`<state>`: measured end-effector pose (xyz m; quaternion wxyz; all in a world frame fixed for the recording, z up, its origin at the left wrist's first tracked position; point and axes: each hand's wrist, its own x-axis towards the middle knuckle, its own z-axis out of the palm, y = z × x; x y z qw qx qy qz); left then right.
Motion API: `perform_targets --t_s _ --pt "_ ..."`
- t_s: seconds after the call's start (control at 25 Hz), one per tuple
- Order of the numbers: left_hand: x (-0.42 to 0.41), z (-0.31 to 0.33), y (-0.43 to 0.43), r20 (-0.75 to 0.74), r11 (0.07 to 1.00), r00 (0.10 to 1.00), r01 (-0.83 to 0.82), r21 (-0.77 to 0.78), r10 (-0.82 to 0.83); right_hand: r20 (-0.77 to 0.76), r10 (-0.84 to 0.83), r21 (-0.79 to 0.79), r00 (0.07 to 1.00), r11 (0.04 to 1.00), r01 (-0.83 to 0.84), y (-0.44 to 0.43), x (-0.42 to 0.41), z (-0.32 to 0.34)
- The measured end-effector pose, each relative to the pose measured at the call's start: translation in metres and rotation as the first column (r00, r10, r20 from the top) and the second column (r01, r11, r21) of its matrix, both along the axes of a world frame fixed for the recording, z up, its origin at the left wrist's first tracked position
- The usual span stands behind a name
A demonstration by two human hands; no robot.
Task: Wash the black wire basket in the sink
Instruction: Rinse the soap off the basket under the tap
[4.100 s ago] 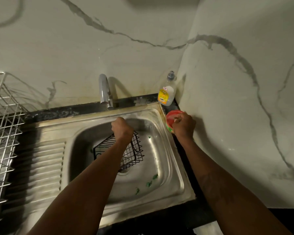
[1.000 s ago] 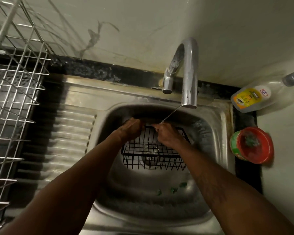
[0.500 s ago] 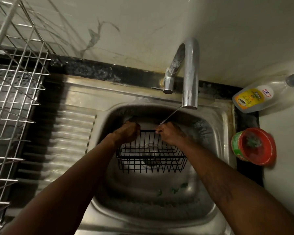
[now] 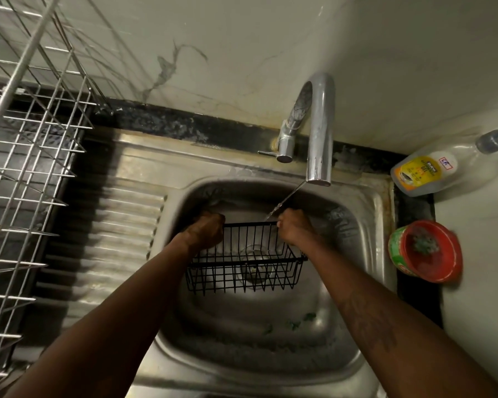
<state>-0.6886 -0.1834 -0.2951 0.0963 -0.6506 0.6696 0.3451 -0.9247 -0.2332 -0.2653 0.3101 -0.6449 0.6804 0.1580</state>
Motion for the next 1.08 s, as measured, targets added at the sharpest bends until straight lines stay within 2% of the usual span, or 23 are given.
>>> perform_targets --t_s 0.08,0.24,0.4,0.64,0.84,1.0,1.08 --pt "0.000 0.014 -0.002 -0.016 0.998 0.998 0.055 0.015 -0.055 0.017 0.008 -0.055 1.000 0.998 -0.007 0.003 0.001 -0.004" --pt "-0.015 0.028 -0.005 -0.200 0.996 0.977 0.080 0.025 -0.073 0.087 0.035 -0.072 0.996 0.997 -0.028 0.002 0.003 -0.006" --pt "-0.032 0.028 -0.006 -0.160 0.997 0.985 0.067 0.034 -0.060 0.227 -0.073 -0.080 0.971 0.993 0.093 -0.004 0.005 0.004" --pt "-0.037 0.032 -0.012 -0.167 0.995 0.983 0.084 0.047 -0.075 0.195 -0.066 -0.048 0.979 0.996 0.077 0.002 0.000 -0.006" --pt "-0.058 0.032 -0.019 -0.205 0.999 0.978 0.041 -0.036 -0.047 0.308 0.022 -0.029 0.951 0.999 -0.013 -0.004 0.024 0.010" --pt "-0.066 0.049 -0.019 -0.243 0.998 0.969 -0.023 0.064 0.038 0.261 0.038 -0.037 0.965 0.999 -0.029 0.002 0.012 0.000" --pt "-0.070 0.054 -0.020 -0.264 0.972 0.950 -0.110 0.208 0.164 0.223 0.071 -0.063 0.972 0.996 -0.058 0.011 0.008 0.006"
